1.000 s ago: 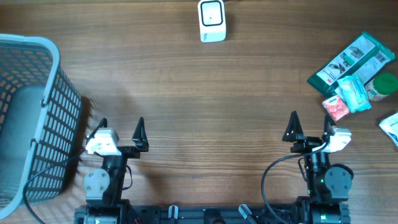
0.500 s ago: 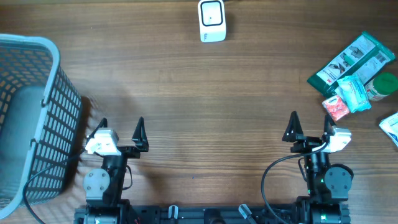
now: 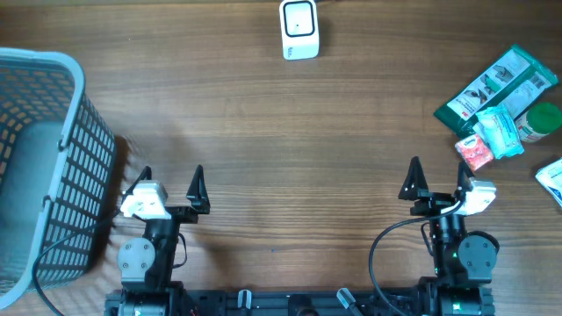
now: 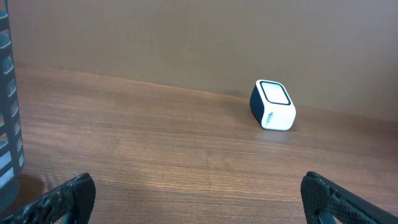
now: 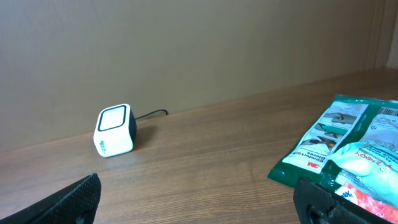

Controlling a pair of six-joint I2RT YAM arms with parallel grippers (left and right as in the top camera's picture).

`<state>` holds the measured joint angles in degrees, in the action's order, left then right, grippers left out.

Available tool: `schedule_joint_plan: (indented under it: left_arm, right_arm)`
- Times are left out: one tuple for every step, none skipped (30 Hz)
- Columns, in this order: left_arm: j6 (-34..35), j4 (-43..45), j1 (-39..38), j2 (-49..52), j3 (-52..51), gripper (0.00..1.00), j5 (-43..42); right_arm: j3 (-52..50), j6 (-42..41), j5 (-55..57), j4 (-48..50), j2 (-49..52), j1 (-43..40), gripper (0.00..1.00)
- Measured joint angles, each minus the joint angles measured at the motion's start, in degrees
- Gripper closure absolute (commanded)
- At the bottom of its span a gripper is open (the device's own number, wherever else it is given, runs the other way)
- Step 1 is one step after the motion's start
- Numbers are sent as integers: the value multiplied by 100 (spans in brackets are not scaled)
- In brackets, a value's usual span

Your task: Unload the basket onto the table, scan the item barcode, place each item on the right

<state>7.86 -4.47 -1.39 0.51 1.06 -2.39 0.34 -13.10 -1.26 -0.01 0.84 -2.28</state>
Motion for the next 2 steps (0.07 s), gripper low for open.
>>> schedule_joint_plan:
  left_arm:
    - [-2, 0, 0, 0, 0, 0, 0]
    - [0, 0, 0, 0, 0, 0, 0]
  right_arm:
    - [0, 0, 0, 0, 0, 0, 0]
    - [2, 0, 0, 0, 0, 0, 0]
